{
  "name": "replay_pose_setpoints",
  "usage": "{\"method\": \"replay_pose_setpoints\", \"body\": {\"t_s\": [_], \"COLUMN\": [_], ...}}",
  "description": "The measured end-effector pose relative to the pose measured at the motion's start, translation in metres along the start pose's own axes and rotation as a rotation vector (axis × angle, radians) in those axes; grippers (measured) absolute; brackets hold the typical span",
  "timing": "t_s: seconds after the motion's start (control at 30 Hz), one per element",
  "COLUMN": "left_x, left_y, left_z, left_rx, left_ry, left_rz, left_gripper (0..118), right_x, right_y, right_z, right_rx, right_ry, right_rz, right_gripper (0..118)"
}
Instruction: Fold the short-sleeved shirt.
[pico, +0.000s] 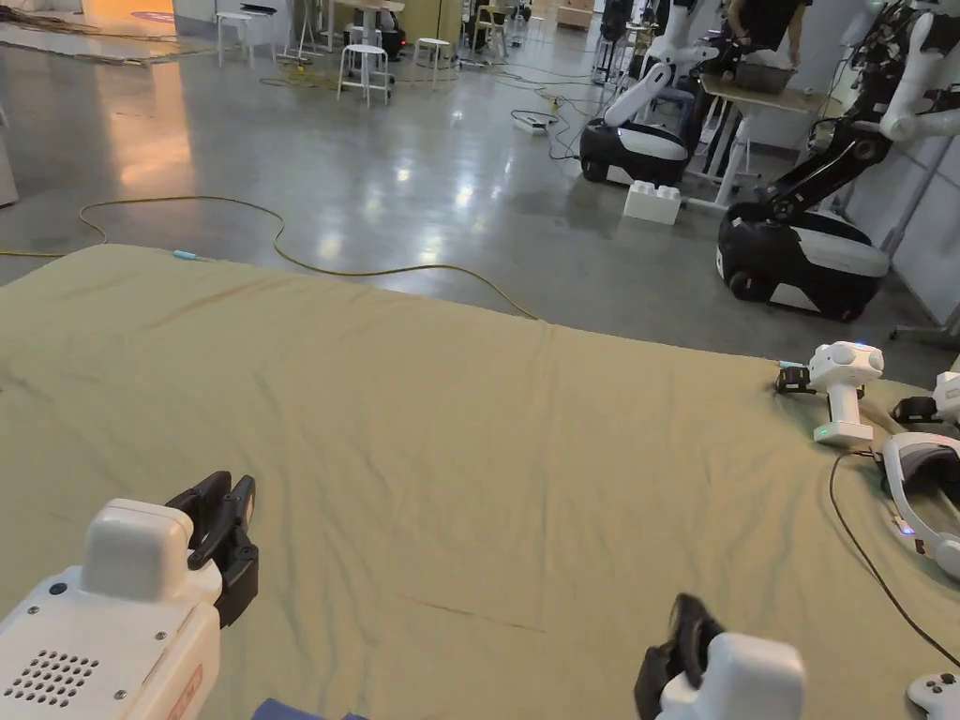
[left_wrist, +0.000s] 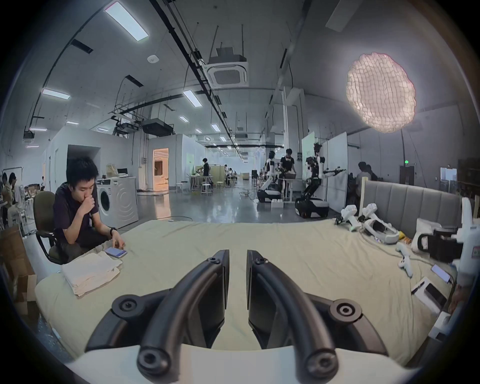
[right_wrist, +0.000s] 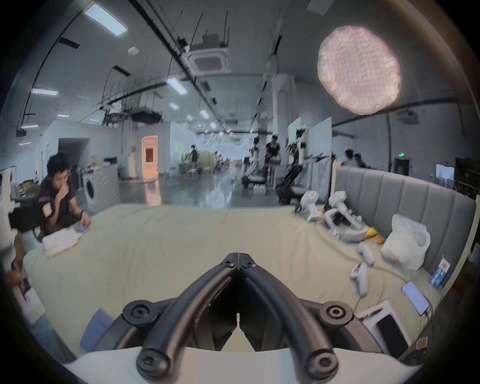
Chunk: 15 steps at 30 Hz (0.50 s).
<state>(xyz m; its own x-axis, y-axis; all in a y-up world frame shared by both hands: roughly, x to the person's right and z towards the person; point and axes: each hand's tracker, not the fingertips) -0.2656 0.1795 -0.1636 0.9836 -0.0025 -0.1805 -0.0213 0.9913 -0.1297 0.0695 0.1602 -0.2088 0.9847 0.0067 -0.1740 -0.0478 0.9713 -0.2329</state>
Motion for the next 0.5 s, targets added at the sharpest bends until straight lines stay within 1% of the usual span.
{"method": "replay_pose_setpoints", "body": {"t_s": [0.07,0.17,0.2,0.23,0.3,0.37,0.5], "left_x": [-0.008,-0.021,-0.025,-0.029,-0.036,-0.044,-0.059], "left_y": [-0.007,-0.020,-0.024,-0.029,-0.039,-0.048,-0.065], "left_z": [0.003,0.007,0.007,0.008,0.010,0.010,0.009], "left_rx": [-0.041,-0.121,-0.143,-0.165,-0.214,-0.265,-0.363], "left_ry": [0.013,-0.013,-0.012,-0.012,-0.013,-0.032,-0.075], "left_rz": [-0.014,0.034,0.047,0.058,0.083,0.122,0.207], "left_gripper": [16,16,16,16,16,16,16], "right_x": [-0.021,-0.058,-0.068,-0.080,-0.098,-0.109,-0.114], "right_y": [-0.025,-0.059,-0.069,-0.080,-0.098,-0.115,-0.150], "right_z": [0.006,0.010,0.011,0.010,0.007,0.000,-0.020], "right_rx": [-0.076,-0.192,-0.224,-0.246,-0.286,-0.313,-0.437], "right_ry": [0.074,0.228,0.282,0.312,0.327,0.334,0.300], "right_rz": [0.040,0.100,0.105,0.121,0.149,0.155,0.165], "right_gripper": [0,0,0,0,0,0,0]}}
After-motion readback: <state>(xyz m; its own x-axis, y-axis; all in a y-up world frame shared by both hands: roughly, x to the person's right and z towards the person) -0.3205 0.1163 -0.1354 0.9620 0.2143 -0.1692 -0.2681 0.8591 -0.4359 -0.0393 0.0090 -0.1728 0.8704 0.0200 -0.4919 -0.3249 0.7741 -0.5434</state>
